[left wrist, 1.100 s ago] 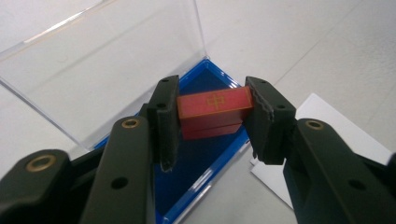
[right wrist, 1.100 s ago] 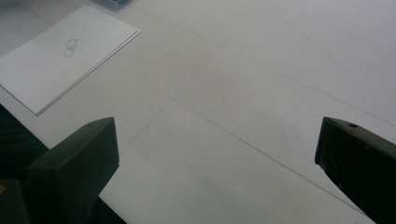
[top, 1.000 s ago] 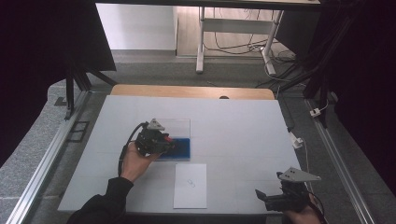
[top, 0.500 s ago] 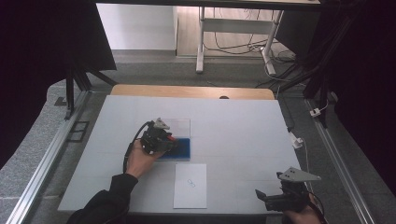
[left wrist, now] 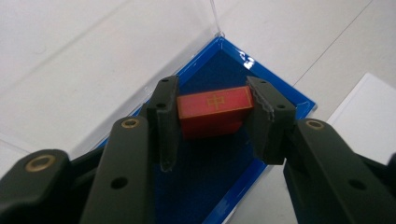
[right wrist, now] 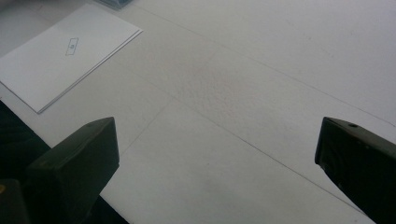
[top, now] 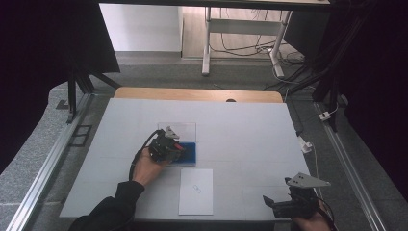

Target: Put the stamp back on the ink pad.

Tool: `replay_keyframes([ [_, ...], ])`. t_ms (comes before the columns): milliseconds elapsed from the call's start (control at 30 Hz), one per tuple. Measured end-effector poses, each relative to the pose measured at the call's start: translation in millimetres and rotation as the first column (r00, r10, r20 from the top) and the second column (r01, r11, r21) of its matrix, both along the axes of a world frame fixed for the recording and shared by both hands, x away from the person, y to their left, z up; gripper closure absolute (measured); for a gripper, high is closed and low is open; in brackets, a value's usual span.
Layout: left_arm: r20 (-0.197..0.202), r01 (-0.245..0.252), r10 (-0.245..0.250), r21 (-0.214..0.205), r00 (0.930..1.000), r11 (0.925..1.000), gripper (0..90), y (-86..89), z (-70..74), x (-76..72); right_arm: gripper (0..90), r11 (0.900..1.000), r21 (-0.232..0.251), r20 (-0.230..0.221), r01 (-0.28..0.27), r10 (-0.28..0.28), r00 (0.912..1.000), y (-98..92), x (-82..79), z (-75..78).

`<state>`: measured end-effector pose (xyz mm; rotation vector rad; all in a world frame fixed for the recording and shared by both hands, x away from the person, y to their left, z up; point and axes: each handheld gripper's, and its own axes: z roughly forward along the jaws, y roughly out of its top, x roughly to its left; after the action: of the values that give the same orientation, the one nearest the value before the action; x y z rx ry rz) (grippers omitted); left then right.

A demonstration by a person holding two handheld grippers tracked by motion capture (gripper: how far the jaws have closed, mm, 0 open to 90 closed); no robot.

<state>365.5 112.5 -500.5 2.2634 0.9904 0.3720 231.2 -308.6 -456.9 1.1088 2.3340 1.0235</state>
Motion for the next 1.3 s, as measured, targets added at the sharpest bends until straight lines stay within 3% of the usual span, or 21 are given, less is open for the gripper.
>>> replay_keyframes([
  [433,-0.01,-0.004,0.004,0.013,0.9999,0.9999,54.4,-1.4,-2.7,0.1,0.0,1.0,-0.001,0.001,-0.004,0.004,1.0,0.5,-0.4,0.0],
  [667,-0.012,-0.012,0.012,-0.022,0.9999,0.9997,41.2,0.9,2.0,0.1,0.0,1.0,-0.003,0.005,-0.006,0.006,1.0,0.6,-0.7,0.0],
  [1033,-0.03,-0.035,0.031,-0.144,0.9991,0.9889,23.3,11.0,12.9,-5.6,0.0,0.9999,-0.004,0.008,-0.009,0.009,0.9999,0.5,-1.3,0.3],
  [1300,-0.021,-0.02,0.017,-0.147,0.9996,0.9889,14.5,15.0,18.5,-14.7,0.0,0.9999,-0.005,0.008,-0.01,0.011,0.9999,0.6,-1.4,0.3],
])
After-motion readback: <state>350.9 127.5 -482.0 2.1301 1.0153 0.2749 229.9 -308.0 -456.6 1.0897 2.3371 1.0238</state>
